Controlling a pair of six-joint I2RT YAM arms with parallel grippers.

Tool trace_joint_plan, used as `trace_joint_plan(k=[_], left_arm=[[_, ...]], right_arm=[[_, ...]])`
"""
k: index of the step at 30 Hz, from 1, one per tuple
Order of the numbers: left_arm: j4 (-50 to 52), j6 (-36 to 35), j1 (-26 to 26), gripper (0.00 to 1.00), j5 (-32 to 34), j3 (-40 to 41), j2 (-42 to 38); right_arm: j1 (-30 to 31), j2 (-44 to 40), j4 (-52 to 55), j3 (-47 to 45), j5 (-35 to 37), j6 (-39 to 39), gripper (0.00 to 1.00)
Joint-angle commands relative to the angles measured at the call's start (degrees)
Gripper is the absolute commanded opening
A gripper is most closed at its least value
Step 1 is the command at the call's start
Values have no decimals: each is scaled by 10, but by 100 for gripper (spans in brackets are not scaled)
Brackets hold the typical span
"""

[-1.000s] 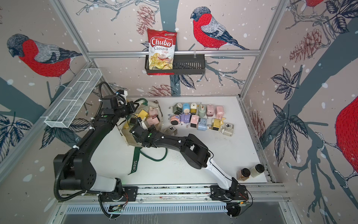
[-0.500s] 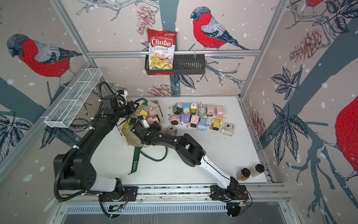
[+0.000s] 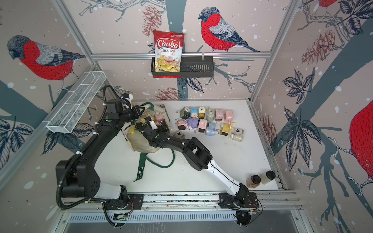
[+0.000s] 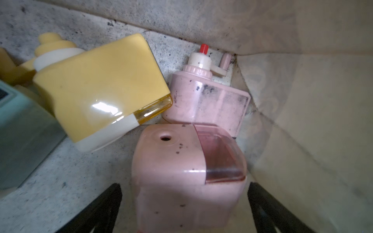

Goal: Take out the pencil sharpeners from the tote bags
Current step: Pick up the pencil sharpener from the canvas bag.

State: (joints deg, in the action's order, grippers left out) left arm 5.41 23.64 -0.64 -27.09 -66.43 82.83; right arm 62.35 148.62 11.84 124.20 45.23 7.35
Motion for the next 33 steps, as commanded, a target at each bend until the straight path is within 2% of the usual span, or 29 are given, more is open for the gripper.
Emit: trace_joint_plan(k=[1,7,14,16,21,33], left_arm=[[-10,1,1,0,-9,-1,-1],[-9,1,1,0,-9,-2,-2],[-8,1,2,0,-12,-2,1],[-8,1,2,0,-10,-1,0],[-8,0,1,0,-10,-2,0],[-7,0,2,0,-10,-2,0]], right_arm=[[-6,9,-20,5,22,-10,100],[-18,26,-18,20,-5,1,99],[-22,32,-29,20,-107,0,100],[-22,32,-31,19,-128,0,97],[-25,33,-35,19,-157,4,91],[-43,43,-30,25,-186,39,88]])
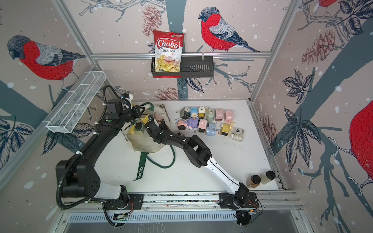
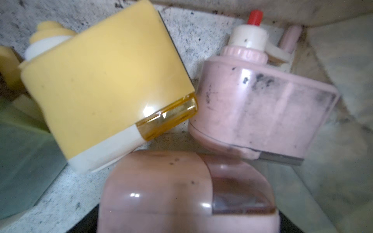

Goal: Take out the pencil sharpeners from the tote bags
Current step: Pick up the pencil sharpener from the canvas bag.

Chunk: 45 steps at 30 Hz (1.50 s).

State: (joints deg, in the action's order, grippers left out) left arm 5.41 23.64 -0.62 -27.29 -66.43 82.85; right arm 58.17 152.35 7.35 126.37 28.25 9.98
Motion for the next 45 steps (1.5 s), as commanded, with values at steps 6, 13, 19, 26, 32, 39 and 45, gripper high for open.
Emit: trace_joint_plan(k=[6,13,19,26,32,39,45], left_arm=[[-7,-1,3,0,-7,-2,-2],[-6,0,4,0,-7,-3,-2],[-7,0,6,0,-7,-2,-3],[-5,-1,6,0,-6,-3,-4],[-6,-2,6,0,-6,-3,-6],[-6,1,6,0,-8,-3,-6],[-8,2,6,0,-12,-2,-6]], right_arm=[[4,-15,24,-1,-32,15,82],[28,-71,20,-39,-43,6,77],[52,-113,34,-80,-58,8,76],[80,-201,6,-193,-66,-9,76],[94,-297,-31,-310,-86,-25,76],[105,-422,-65,-441,-116,-36,76],[92,-559,-114,-602,-163,-88,76]])
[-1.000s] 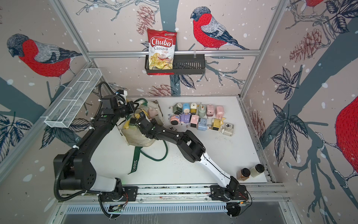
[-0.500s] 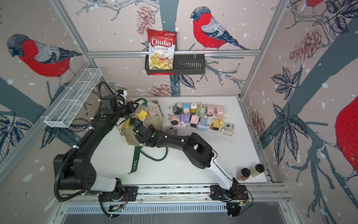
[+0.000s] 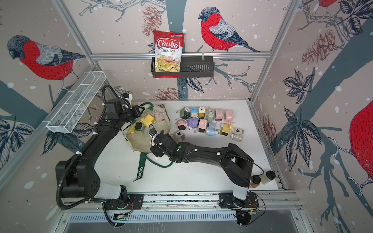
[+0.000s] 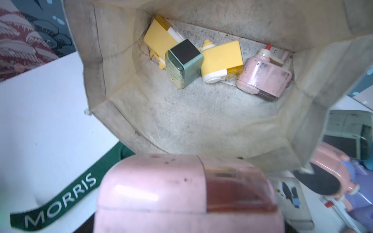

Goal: Take out the pencil sharpeners from the tote bags
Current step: Pick up the pencil sharpener from the canvas bag, then place the pencil sharpener at the center of the board.

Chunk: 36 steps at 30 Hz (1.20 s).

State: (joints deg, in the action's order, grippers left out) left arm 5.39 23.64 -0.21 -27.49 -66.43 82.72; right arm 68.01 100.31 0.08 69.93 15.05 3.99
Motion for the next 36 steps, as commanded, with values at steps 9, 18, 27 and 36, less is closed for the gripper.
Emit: trace_joint_plan(k=[9,18,27,36], left_arm=[[-10,3,2,0,-9,-1,-5],[-11,4,2,0,-10,0,-5],[-10,3,2,0,-7,0,-4],[-9,1,2,0,-6,-1,-4]], right_arm=[[-99,-181,-46,-200,-27,-20,76],[-214,-175,-35,-267,-77,-28,77],[-232,-56,-39,-213,-82,-79,78],[-254,18,-21,-145,-106,-99,78]])
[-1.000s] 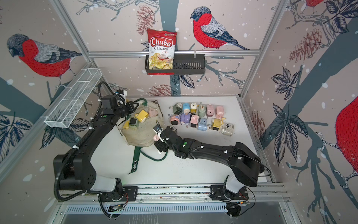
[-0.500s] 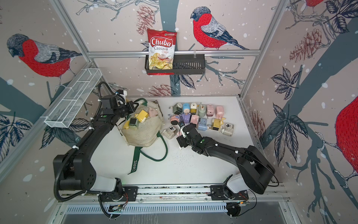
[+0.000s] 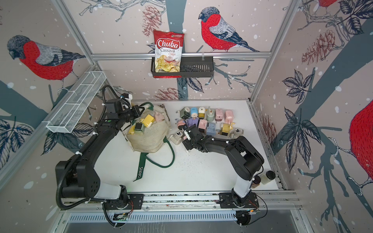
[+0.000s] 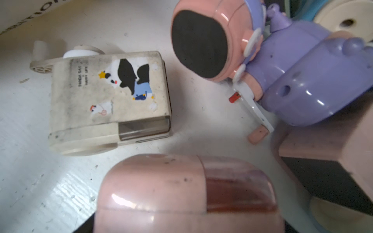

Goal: Take out the pencil sharpeners from the tote bags
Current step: Place the pencil sharpener at the center of the board.

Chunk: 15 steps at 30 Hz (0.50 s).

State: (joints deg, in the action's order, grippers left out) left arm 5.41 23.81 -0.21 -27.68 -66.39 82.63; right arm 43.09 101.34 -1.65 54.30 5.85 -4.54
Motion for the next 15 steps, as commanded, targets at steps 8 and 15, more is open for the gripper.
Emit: trace_joint_plan(k=[8,15], left_arm=[[-8,0,1,0,-4,-2,-2],[-8,-1,2,0,-3,-1,-2]], right_arm=[[-17,26,-12,17,-32,-20,86],[-19,42,-14,23,-41,-19,90]])
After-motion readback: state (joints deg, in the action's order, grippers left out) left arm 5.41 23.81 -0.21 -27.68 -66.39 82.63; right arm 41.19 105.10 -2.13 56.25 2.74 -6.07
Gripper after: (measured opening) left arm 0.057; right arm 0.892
